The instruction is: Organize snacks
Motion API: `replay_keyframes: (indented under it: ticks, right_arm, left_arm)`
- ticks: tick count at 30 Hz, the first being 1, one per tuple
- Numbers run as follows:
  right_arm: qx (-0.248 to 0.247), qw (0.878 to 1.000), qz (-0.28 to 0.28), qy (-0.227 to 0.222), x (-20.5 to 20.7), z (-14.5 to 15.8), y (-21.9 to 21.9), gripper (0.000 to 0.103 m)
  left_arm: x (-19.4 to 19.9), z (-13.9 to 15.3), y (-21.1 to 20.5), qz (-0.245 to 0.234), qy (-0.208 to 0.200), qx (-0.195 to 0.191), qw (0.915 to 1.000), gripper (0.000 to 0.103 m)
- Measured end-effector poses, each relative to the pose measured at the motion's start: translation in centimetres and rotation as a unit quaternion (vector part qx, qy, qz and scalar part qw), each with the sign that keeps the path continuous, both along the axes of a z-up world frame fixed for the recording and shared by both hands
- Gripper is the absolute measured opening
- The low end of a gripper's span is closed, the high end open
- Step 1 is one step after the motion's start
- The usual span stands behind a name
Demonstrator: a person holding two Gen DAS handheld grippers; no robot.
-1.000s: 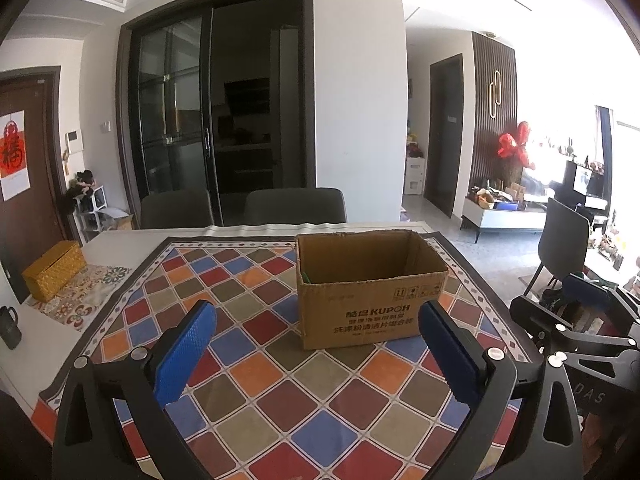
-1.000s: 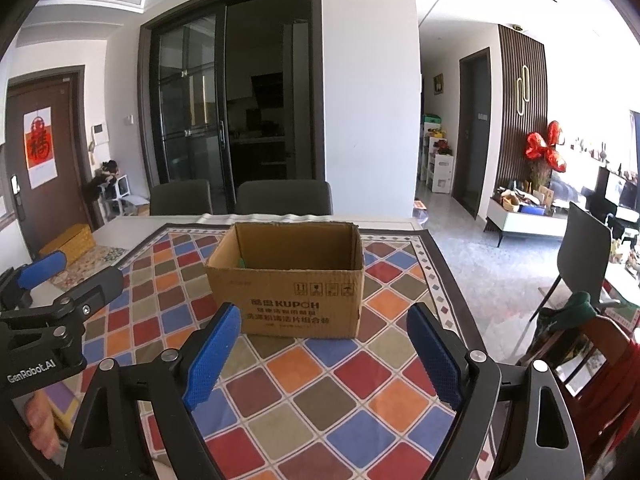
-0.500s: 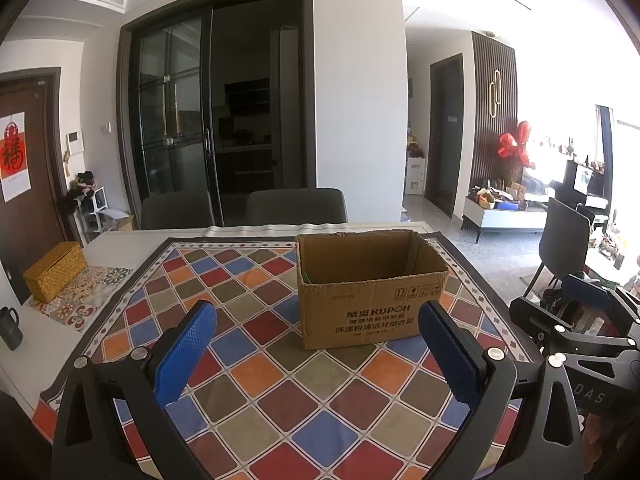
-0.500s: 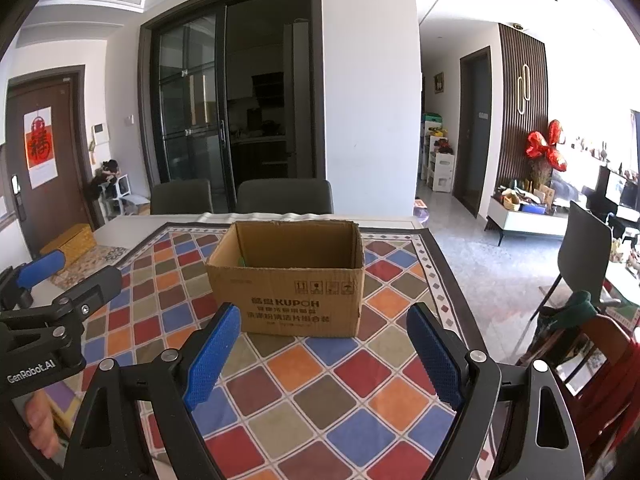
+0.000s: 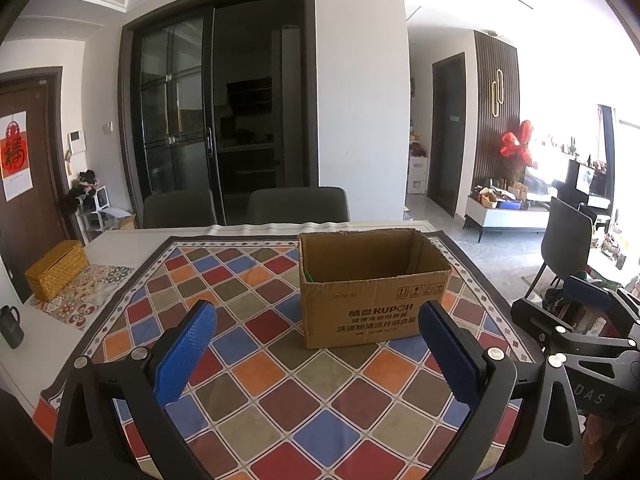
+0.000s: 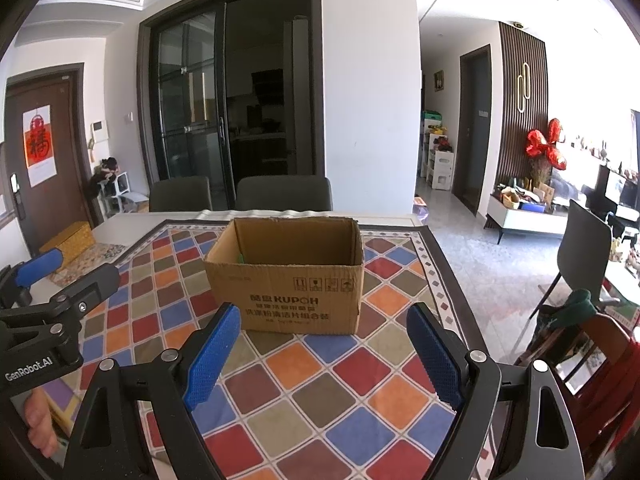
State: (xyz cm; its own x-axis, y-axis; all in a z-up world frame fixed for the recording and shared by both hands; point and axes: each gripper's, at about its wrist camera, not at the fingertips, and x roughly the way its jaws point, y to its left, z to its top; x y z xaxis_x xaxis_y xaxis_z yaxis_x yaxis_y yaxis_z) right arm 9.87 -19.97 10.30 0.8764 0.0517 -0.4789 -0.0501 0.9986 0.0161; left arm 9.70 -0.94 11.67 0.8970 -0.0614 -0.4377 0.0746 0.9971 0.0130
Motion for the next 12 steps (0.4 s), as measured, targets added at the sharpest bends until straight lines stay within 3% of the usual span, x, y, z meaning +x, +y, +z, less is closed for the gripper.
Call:
replay_keyframes:
  ticks: [12]
  right_arm:
    - [-0.001,1.0,-0.001,0.003,0.12,-0.55,-0.13,0.086]
  left_arm:
    - [-0.11,-0.38,0.51,0.0,-0.002,-0.003,1.0,0.103]
